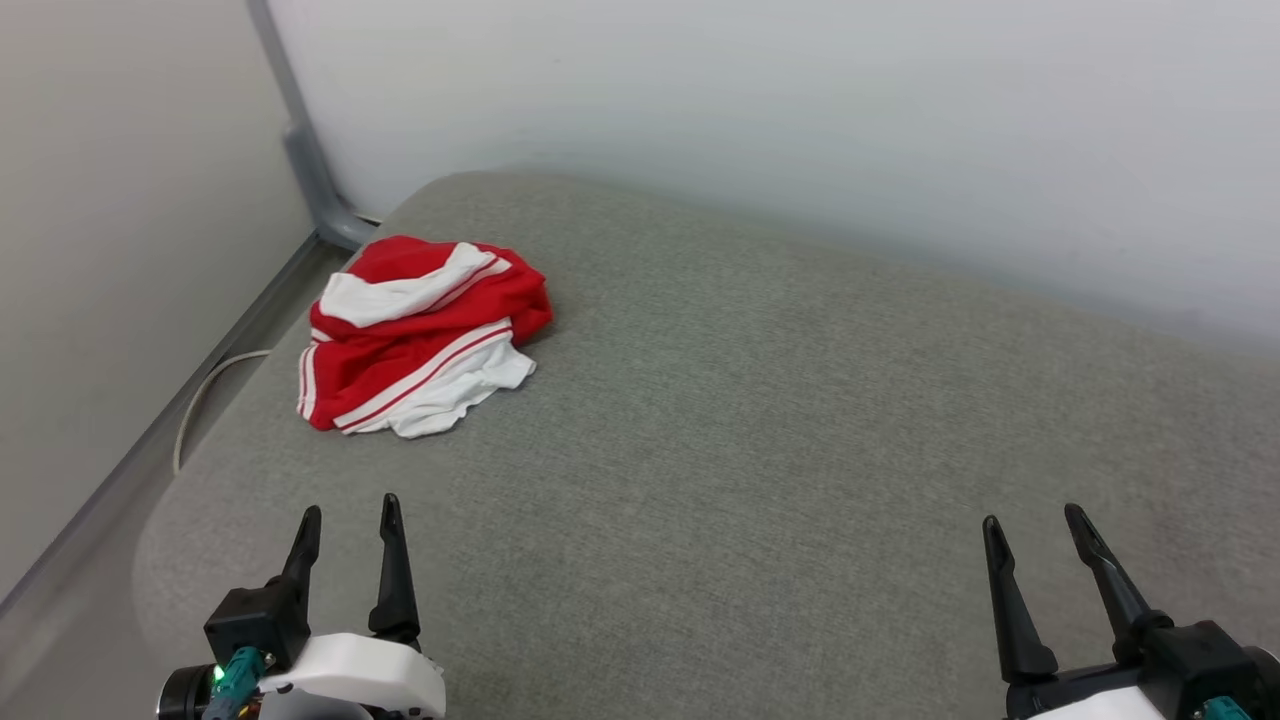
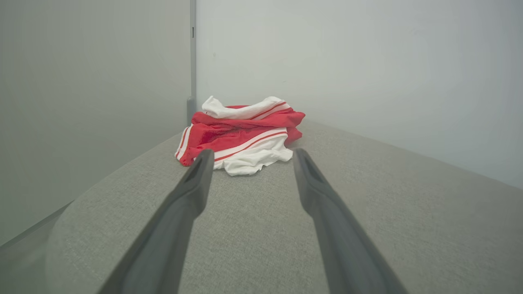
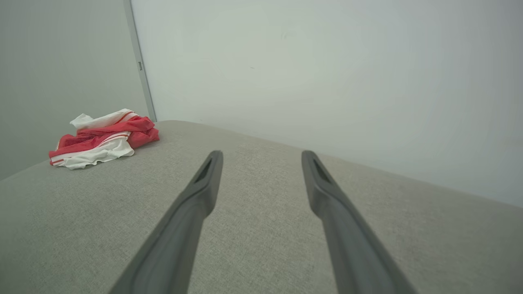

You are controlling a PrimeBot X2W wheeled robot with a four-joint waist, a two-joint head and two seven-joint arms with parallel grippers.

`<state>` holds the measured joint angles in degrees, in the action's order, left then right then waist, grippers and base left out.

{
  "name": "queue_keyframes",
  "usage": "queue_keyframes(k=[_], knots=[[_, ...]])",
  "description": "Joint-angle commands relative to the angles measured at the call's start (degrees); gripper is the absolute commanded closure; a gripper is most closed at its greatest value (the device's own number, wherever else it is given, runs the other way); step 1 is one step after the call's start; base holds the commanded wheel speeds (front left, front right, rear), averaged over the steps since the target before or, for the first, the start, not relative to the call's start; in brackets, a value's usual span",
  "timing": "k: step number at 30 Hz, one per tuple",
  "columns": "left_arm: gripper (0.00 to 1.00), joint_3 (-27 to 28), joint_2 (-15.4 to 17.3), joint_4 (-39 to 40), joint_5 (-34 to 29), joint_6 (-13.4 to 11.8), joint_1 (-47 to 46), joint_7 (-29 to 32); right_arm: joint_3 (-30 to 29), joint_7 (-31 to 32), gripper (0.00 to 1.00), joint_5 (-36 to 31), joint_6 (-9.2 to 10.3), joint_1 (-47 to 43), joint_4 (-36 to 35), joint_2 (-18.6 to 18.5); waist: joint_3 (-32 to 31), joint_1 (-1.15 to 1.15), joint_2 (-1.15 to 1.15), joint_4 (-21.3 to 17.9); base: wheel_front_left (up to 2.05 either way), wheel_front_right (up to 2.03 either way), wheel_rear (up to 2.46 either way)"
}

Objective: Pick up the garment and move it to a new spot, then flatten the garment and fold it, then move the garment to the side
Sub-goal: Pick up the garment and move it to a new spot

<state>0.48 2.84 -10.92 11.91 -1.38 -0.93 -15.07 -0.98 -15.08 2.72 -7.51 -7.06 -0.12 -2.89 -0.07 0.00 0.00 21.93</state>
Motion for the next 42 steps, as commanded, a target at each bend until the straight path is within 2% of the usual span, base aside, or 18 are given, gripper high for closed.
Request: queue_keyframes(k=[1,8,19,25,30,34,42], knots=[[0.0,0.2,0.1,-0.1,-0.2,0.3,-0.3,-0.2,0.2,-0.1,0.0,-0.2,0.04,-0.2,-0.1,0.0,0.1,0.0,0.0,2.4,0.0,0.0,0.0],[0.0,1.1,0.1,-0.2,-0.2,0.0,0.1,-0.2,0.7,-0.1,0.0,-0.2,0.04,0.0,0.0,0.0,0.1,0.0,0.0,7.1,0.0,0.0,0.0],[0.0,3.2,0.1,0.6,0.6,-0.6,1.0,-0.2,2.3,-0.1,0.0,-1.0,0.04,2.1,0.9,0.0,1.1,0.0,0.0,7.9,0.0,0.0,0.0],[0.0,3.6,0.3,-1.7,-1.7,2.3,-3.6,-0.2,1.4,-0.1,0.0,-1.5,0.04,1.5,0.3,0.0,1.5,0.0,0.0,7.4,0.0,0.0,0.0],[0.0,6.2,2.6,-5.1,-1.3,5.5,-12.1,-0.2,1.4,-0.1,0.0,-3.2,0.04,3.0,-0.8,0.0,4.1,0.0,0.0,4.4,0.0,0.0,0.0],[0.0,7.3,5.8,-9.3,-0.5,7.3,-20.4,-0.2,1.0,-0.1,0.0,-4.8,0.04,4.1,-1.8,0.0,6.7,0.0,0.0,1.8,0.0,0.0,0.0],[0.0,4.6,13.0,-17.7,1.8,8.7,-36.6,0.3,0.4,-0.1,0.0,-8.0,0.04,7.0,-4.2,0.0,12.4,0.0,0.0,-2.6,0.0,0.0,0.0]])
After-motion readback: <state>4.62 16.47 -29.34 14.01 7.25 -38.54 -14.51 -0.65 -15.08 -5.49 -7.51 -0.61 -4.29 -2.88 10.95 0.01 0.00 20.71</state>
